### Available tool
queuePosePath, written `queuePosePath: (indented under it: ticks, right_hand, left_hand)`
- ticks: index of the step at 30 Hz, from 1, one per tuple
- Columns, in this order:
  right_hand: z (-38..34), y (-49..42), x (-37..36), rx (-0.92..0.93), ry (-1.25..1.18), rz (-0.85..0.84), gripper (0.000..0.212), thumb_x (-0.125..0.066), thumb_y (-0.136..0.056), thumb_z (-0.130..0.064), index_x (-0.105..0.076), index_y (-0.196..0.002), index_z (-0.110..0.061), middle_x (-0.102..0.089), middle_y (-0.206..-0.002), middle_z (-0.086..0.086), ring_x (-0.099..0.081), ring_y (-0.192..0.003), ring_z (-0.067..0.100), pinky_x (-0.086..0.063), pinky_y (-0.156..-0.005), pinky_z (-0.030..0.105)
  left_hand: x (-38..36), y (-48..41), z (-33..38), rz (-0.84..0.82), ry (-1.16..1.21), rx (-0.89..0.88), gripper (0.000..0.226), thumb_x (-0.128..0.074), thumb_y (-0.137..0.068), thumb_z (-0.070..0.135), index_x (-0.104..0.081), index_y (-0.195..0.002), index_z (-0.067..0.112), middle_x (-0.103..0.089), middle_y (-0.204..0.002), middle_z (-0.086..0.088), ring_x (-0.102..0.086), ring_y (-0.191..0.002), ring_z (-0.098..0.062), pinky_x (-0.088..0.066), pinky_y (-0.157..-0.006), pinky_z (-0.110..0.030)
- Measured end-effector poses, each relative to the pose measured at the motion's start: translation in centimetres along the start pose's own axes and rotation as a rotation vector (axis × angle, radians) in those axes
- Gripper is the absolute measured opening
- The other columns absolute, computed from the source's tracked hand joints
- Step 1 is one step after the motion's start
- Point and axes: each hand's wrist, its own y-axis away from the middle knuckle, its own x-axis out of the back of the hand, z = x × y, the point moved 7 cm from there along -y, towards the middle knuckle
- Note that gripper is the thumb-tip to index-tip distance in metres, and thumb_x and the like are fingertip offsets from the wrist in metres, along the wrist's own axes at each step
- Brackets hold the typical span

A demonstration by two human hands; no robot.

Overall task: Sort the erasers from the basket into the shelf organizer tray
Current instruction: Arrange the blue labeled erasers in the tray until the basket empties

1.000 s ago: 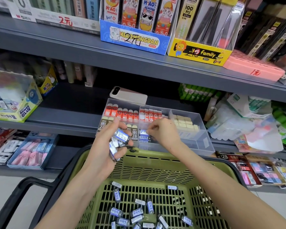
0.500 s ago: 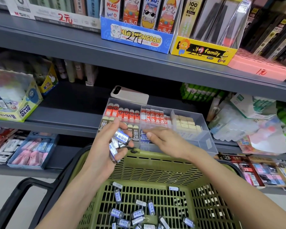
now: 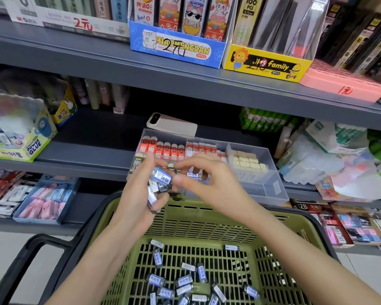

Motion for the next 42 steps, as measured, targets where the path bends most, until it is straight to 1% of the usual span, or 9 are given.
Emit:
queuePosePath:
  ticks: [5, 9, 12, 16, 23, 26, 36, 40, 42]
  right_hand:
    - [-2.5, 0.3, -1.1, 0.111, 0.196, 0.041, 0.021, -0.074, -0.077, -0.028, -0.073, -0.095, -0.018, -0.058, -0.087, -0.004, -0.050, -0.087, 0.016, -0.037, -0.076, 0.028]
    - [0.2, 0.1, 1.1, -0.120, -0.134, -0.096, 0.013, -0.073, -0.079, -0.022, -0.070, -0.090, -0.029, -0.067, -0.082, -0.008, -0.056, -0.074, 0.007, -0.045, -0.070, 0.023]
    - [3.1, -0.3, 3.6, -0.300, -0.175, -0.144, 0.024, -0.066, -0.085, -0.011, -0.067, -0.106, -0.022, -0.060, -0.072, -0.005, -0.052, -0.062, 0.005, -0.045, -0.064, 0.021]
    - [5.2, -0.7, 4.4, -0.412, -0.244, -0.260, 0.031, -0.056, -0.086, 0.004, -0.063, -0.110, -0.015, -0.062, -0.077, 0.010, -0.061, -0.069, 0.016, -0.053, -0.068, 0.023]
    - [6.5, -2.0, 3.7, -0.351, 0.105, -0.231, 0.028, -0.081, -0.069, -0.025, -0.057, -0.079, -0.014, -0.052, -0.060, -0.002, -0.044, -0.056, 0.011, -0.036, -0.062, 0.026]
    - [7.0, -2.4, 3.4, -0.306, 0.329, -0.241, 0.024, -0.079, -0.070, -0.038, -0.058, -0.073, -0.027, -0.053, -0.059, -0.012, -0.048, -0.060, 0.000, -0.031, -0.055, 0.004]
    - [8.0, -1.8, 1.9, -0.308, 0.552, -0.317, 0.026, -0.074, -0.074, -0.042, -0.062, -0.061, -0.024, -0.068, -0.076, -0.006, -0.060, -0.106, 0.017, -0.049, -0.084, 0.032]
    - [8.0, -1.5, 0.5, -0.273, 0.626, -0.458, 0.021, -0.056, -0.090, -0.025, -0.074, -0.085, -0.017, -0.070, -0.099, -0.010, -0.061, -0.094, 0.012, -0.043, -0.074, 0.024]
    - [8.5, -1.1, 0.3, -0.340, 0.534, -0.536, 0.034, -0.051, -0.094, -0.027, -0.067, -0.070, -0.011, -0.067, -0.080, -0.004, -0.058, -0.076, 0.014, -0.043, -0.074, 0.027]
  left_hand:
    - [-0.9, 0.5, -0.9, -0.009, -0.019, 0.026, 0.049, -0.051, -0.078, 0.055, -0.056, -0.091, 0.008, -0.052, -0.062, -0.003, -0.034, -0.033, -0.006, -0.025, -0.028, -0.014]
    - [-1.2, 0.7, -0.9, -0.063, -0.032, 0.019, 0.046, -0.047, -0.083, 0.051, -0.055, -0.091, 0.006, -0.060, -0.066, -0.010, -0.053, -0.043, -0.013, -0.025, -0.028, -0.015]
    - [-1.0, 0.8, -1.2, -0.068, -0.006, 0.062, 0.039, -0.050, -0.082, 0.047, -0.052, -0.088, 0.008, -0.059, -0.068, -0.009, -0.055, -0.049, -0.017, -0.023, -0.029, -0.015]
    - [-0.8, 0.8, -1.2, -0.078, -0.005, 0.065, 0.039, -0.053, -0.081, 0.046, -0.054, -0.089, 0.007, -0.058, -0.069, -0.009, -0.054, -0.052, -0.018, -0.027, -0.029, -0.016]
    - [-0.4, 0.7, -0.9, -0.054, -0.024, 0.046, 0.037, -0.052, -0.083, 0.044, -0.057, -0.087, 0.008, -0.059, -0.070, -0.009, -0.056, -0.053, -0.018, -0.027, -0.029, -0.015]
    - [-0.3, 0.6, -0.9, -0.047, -0.038, 0.040, 0.036, -0.052, -0.083, 0.044, -0.056, -0.088, 0.008, -0.059, -0.070, -0.009, -0.055, -0.053, -0.018, -0.027, -0.029, -0.014]
    - [-0.1, 0.5, -0.7, -0.042, -0.038, 0.036, 0.035, -0.051, -0.083, 0.043, -0.057, -0.085, 0.009, -0.059, -0.069, -0.008, -0.055, -0.052, -0.017, -0.026, -0.029, -0.015]
    - [-0.2, 0.6, -0.6, -0.047, -0.032, 0.036, 0.034, -0.052, -0.083, 0.043, -0.057, -0.086, 0.009, -0.059, -0.069, -0.007, -0.055, -0.052, -0.016, -0.026, -0.029, -0.015]
    - [-0.2, 0.6, -0.5, -0.048, -0.030, 0.035, 0.034, -0.052, -0.083, 0.044, -0.057, -0.085, 0.010, -0.059, -0.068, -0.006, -0.055, -0.052, -0.016, -0.026, -0.029, -0.015]
